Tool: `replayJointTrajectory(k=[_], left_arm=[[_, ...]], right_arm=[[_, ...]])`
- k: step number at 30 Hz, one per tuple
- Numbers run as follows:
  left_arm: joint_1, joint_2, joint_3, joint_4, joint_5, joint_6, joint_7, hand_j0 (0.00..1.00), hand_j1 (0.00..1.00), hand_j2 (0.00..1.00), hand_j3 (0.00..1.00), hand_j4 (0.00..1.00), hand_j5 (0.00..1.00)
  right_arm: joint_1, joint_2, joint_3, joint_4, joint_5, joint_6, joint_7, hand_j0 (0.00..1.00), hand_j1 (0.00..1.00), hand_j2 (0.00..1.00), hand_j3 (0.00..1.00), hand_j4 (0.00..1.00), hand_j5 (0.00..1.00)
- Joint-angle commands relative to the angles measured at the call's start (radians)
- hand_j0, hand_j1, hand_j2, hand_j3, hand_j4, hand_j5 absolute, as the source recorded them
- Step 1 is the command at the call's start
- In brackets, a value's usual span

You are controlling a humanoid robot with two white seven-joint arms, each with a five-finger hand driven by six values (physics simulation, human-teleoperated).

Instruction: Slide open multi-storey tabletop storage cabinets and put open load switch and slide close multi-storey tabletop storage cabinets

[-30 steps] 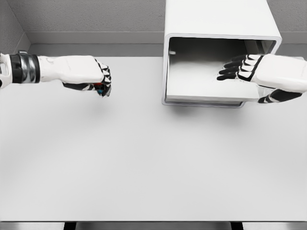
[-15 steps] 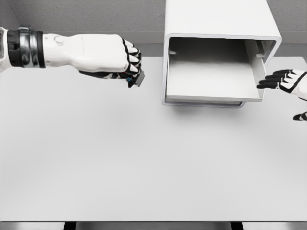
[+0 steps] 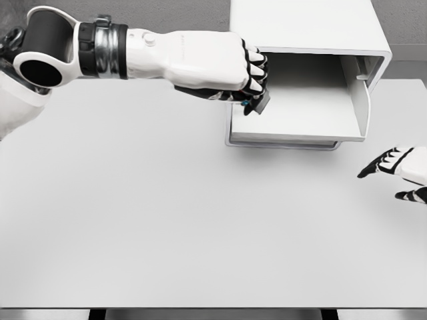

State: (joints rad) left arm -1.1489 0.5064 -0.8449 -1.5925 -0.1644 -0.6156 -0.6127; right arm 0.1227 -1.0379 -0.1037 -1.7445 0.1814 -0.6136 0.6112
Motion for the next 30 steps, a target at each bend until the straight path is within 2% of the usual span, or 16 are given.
replayJointTrajectory(k=[1, 3, 6, 12, 15, 21, 30], left_arm=[[0.0, -0.058, 0.0, 0.035, -0.006, 0.005, 0.002, 0.35, 0.35, 0.35, 0.35, 0.35, 0.35], [0.0, -0.115, 0.0, 0.111, -0.044, 0.005, 0.002, 0.35, 0.35, 0.35, 0.35, 0.35, 0.35], [-0.009, -0.19, -0.028, 0.207, -0.09, 0.005, 0.002, 0.35, 0.35, 0.35, 0.35, 0.35, 0.35], [-0.009, -0.226, -0.045, 0.247, -0.113, 0.005, 0.002, 0.35, 0.35, 0.35, 0.35, 0.35, 0.35], [-0.008, -0.286, -0.046, 0.338, -0.172, 0.005, 0.002, 0.35, 0.35, 0.35, 0.35, 0.35, 0.35], [-0.009, -0.295, -0.06, 0.356, -0.175, 0.005, 0.002, 0.38, 0.38, 0.38, 0.38, 0.38, 0.38], [-0.011, -0.296, -0.059, 0.385, -0.172, 0.005, 0.002, 0.59, 0.59, 0.59, 0.59, 0.59, 0.59]], right_arm=[[0.0, 0.016, 0.064, -0.006, 0.026, 0.003, 0.0, 0.58, 0.58, 0.58, 0.58, 0.58, 0.58], [-0.011, 0.021, 0.105, -0.01, 0.029, 0.003, 0.0, 0.58, 0.58, 0.58, 0.58, 0.58, 0.58], [-0.025, 0.021, 0.111, -0.013, 0.029, 0.003, 0.0, 0.58, 0.58, 0.58, 0.58, 0.58, 0.58], [-0.04, 0.024, 0.098, -0.012, 0.02, 0.003, 0.0, 0.58, 0.58, 0.58, 0.58, 0.58, 0.58], [-0.044, 0.022, 0.061, -0.013, -0.014, 0.003, 0.0, 0.58, 0.58, 0.58, 0.58, 0.58, 0.58], [-0.048, 0.022, 0.061, -0.013, -0.028, 0.003, 0.0, 0.58, 0.58, 0.58, 0.58, 0.58, 0.58], [-0.074, 0.032, 0.072, -0.013, -0.028, 0.003, 0.0, 0.58, 0.58, 0.58, 0.58, 0.58, 0.58]])
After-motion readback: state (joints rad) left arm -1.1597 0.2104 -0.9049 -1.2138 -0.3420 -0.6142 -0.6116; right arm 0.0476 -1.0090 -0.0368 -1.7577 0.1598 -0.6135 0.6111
